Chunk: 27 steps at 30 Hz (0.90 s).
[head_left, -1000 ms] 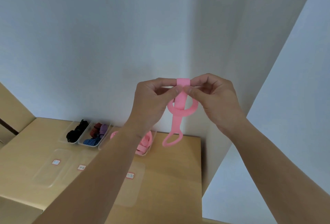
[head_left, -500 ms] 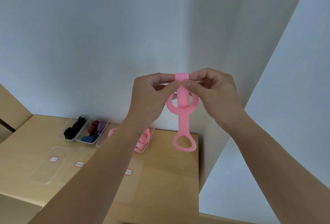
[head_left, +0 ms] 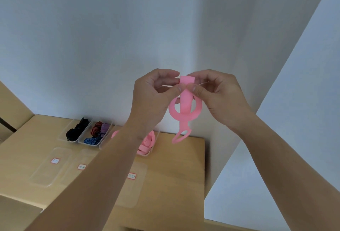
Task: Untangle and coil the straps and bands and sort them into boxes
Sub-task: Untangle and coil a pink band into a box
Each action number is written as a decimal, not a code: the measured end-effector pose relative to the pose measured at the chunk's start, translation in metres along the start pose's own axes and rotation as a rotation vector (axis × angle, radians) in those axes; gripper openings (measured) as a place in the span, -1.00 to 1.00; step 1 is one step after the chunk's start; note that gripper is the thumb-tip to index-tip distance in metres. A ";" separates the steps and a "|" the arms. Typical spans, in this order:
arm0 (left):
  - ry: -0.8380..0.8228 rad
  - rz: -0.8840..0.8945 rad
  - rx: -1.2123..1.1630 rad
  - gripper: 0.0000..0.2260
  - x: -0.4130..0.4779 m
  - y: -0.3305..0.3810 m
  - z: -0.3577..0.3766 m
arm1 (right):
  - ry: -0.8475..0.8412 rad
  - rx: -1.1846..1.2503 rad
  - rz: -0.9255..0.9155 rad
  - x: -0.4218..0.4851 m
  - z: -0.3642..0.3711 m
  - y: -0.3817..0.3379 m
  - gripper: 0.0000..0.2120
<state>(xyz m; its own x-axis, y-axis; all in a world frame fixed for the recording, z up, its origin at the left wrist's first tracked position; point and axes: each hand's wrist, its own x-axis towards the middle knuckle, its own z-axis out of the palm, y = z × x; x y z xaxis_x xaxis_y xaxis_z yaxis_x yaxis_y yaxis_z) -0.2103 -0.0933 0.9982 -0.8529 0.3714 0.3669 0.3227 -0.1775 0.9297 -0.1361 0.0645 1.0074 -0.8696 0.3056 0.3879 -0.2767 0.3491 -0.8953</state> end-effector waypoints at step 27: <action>-0.176 -0.387 -0.007 -0.84 -0.016 -0.048 0.004 | -0.014 -0.150 -0.114 0.015 -0.008 0.002 -0.82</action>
<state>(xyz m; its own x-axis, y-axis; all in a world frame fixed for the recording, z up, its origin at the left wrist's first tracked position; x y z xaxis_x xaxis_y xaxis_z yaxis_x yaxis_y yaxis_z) -0.2111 -0.0872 0.9478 -0.8271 0.5620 -0.0090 -0.0108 0.0001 0.9999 -0.1467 0.0772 1.0136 -0.8421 0.2446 0.4807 -0.3104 0.5091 -0.8028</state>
